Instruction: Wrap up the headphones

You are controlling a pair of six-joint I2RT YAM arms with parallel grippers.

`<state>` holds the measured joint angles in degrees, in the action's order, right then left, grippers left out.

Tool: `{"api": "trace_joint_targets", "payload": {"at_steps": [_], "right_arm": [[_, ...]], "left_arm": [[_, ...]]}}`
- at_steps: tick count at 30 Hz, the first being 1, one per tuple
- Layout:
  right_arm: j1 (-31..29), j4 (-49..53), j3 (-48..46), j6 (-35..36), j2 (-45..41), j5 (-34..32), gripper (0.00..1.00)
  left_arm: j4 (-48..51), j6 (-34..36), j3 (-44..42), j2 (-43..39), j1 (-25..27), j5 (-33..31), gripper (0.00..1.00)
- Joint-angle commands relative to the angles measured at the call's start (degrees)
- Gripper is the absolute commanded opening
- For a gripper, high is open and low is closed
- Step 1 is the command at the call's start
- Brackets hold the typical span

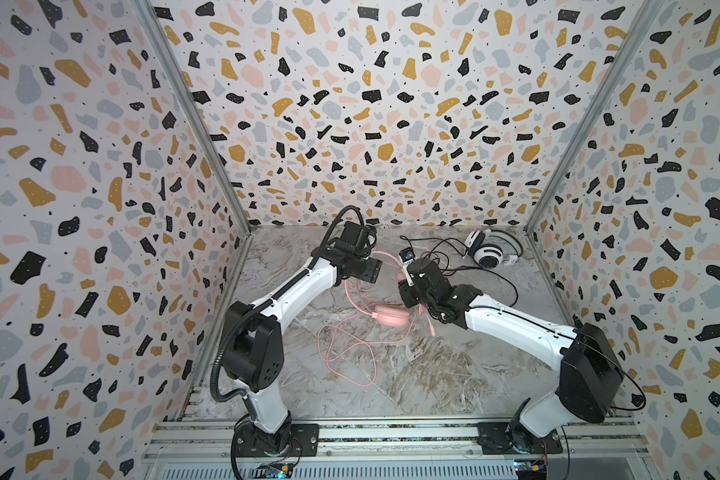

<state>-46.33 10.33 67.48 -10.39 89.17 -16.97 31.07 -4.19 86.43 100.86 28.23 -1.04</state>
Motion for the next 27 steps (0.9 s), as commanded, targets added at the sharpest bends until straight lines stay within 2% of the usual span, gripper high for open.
{"api": "trace_joint_targets", "payload": {"at_steps": [1, 5, 8, 13, 19, 23, 27], "right_arm": [[-0.70, -2.81, 1.58, 0.41, -3.38, 3.07, 0.45], [-0.89, -6.25, -1.01, 0.26, -5.27, 3.70, 0.45], [-0.78, -5.08, -0.37, -0.33, -5.91, 2.73, 0.45], [-0.53, -8.15, -2.81, -0.08, -7.71, 5.04, 0.45], [-0.46, -10.55, -4.08, -1.29, -8.71, 8.62, 0.49], [-0.21, -9.64, -2.80, -2.26, -8.43, 9.72, 0.61], [0.21, -11.89, -4.48, -2.61, -10.13, 11.37, 0.75]], "left_arm": [[-1.01, 0.67, 1.19, -0.49, 0.25, -3.35, 0.68], [-0.54, 0.65, 1.60, -0.21, 0.36, -3.13, 0.47], [-0.93, 0.69, 1.17, -0.33, 0.34, -4.22, 0.38], [-0.71, 0.63, 1.31, -0.24, 0.34, -3.10, 0.25], [-0.57, 0.58, 1.33, -0.66, 0.34, -4.06, 0.02], [-1.24, 0.59, 0.49, -1.45, 0.25, -6.89, 0.00], [-1.05, 0.14, 0.73, -1.78, -0.19, -6.50, 0.00]]}}
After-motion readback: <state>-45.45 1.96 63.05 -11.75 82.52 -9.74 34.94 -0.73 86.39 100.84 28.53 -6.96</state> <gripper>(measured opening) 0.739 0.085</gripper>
